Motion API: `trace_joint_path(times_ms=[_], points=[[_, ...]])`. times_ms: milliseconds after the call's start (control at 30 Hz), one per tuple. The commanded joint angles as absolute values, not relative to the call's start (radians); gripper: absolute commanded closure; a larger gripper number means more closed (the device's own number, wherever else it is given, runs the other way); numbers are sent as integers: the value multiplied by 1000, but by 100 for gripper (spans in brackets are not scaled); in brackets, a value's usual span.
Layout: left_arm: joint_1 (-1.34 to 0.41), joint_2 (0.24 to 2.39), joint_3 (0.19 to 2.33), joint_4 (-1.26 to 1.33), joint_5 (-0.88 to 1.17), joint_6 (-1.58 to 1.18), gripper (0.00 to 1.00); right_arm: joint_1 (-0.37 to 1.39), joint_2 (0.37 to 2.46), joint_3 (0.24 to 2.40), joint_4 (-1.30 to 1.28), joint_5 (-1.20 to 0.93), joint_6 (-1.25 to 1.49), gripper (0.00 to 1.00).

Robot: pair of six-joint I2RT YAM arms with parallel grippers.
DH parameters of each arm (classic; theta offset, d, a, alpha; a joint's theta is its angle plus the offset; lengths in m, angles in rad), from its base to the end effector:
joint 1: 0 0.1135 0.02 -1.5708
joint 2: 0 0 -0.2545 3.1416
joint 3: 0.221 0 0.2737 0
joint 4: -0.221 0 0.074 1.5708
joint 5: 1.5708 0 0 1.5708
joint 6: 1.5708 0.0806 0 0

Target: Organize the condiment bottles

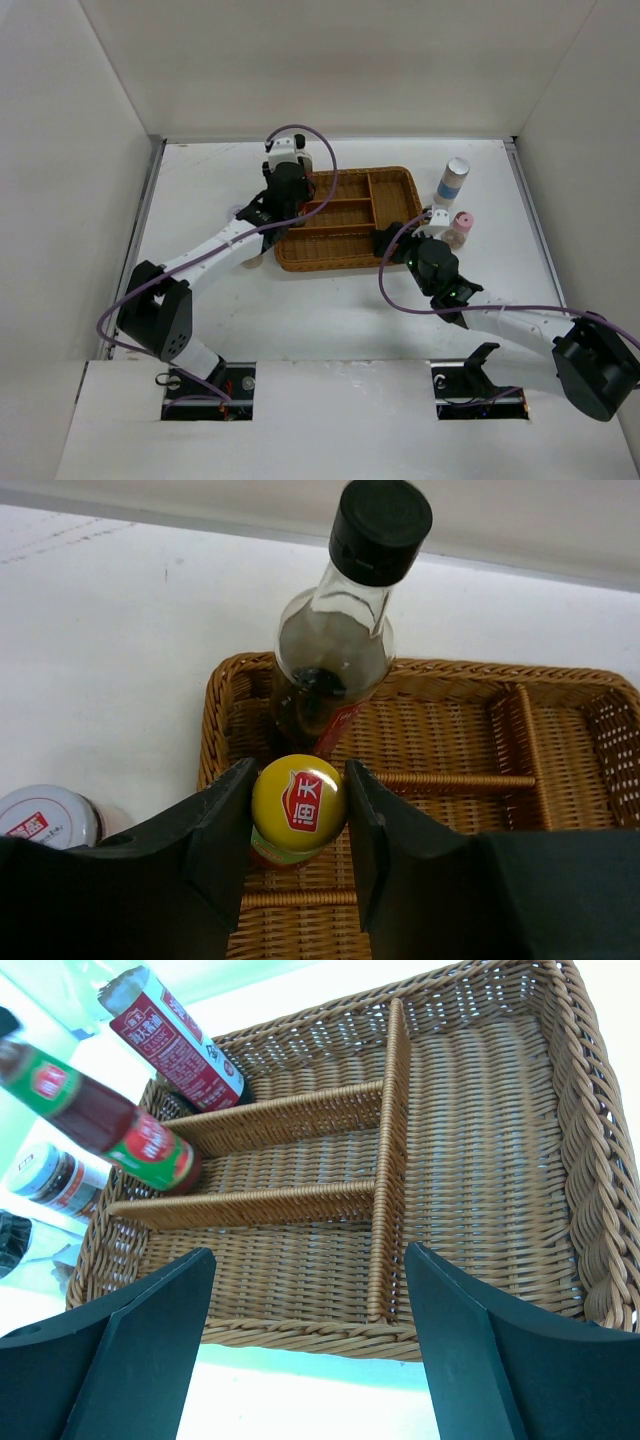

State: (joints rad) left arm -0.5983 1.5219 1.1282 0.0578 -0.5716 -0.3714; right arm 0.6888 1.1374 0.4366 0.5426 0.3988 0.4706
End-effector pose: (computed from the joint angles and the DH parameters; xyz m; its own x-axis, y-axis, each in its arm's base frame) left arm 0.3642 -0.1955 0.2739 -0.2725 -0.1836 -0.9445 -0.0507 0.9830 -0.1765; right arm 0.2533 0.1680 0.1948 -0.2398 0.3438 -0.9079 -0.2030 0.8967 0.3932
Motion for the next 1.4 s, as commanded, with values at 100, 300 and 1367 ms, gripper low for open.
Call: trace_joint_path(times_ms=[100,300,1367], points=[[-617,1528,1143,235,-592,-371,83,693,1104,459,589,388,469,17],[-631,1520,1100,236,-649,-367,64,693,1104,459,589,388,469,17],[-547,916,635,-173,-715,-618,29,694,1103,462,589,388,468,14]])
